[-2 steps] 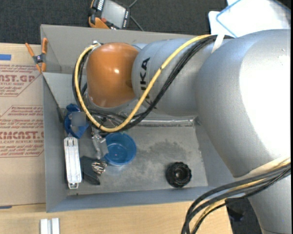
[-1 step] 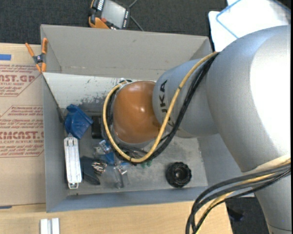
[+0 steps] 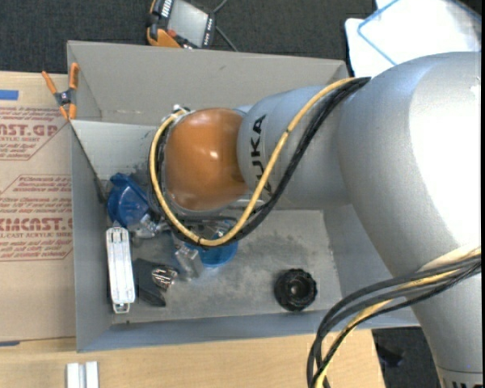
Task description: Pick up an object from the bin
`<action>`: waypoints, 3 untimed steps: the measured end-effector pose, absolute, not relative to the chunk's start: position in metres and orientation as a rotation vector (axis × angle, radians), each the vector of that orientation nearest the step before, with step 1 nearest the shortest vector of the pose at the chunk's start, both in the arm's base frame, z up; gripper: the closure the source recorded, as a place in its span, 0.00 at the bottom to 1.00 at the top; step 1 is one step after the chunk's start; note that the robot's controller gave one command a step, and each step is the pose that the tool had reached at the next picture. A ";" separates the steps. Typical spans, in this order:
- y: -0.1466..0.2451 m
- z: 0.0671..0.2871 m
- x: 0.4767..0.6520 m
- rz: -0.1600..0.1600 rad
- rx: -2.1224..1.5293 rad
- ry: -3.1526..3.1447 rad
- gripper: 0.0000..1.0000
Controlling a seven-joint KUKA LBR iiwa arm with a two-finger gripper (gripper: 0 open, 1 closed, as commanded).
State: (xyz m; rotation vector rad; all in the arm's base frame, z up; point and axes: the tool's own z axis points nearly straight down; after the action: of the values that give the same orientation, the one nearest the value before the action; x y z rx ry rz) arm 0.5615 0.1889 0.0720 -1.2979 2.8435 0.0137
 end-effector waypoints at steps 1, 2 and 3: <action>0.162 0.071 0.535 0.011 -0.913 3.006 0.00; 0.170 0.070 0.545 0.011 -1.191 2.895 0.00; 0.163 0.070 0.533 0.015 -1.210 2.892 0.00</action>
Offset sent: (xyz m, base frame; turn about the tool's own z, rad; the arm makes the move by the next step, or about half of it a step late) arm -0.0028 -0.0089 -0.0020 -0.3447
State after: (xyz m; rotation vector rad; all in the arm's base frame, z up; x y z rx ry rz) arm 0.5333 0.1633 0.0704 -1.2103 2.8919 0.0153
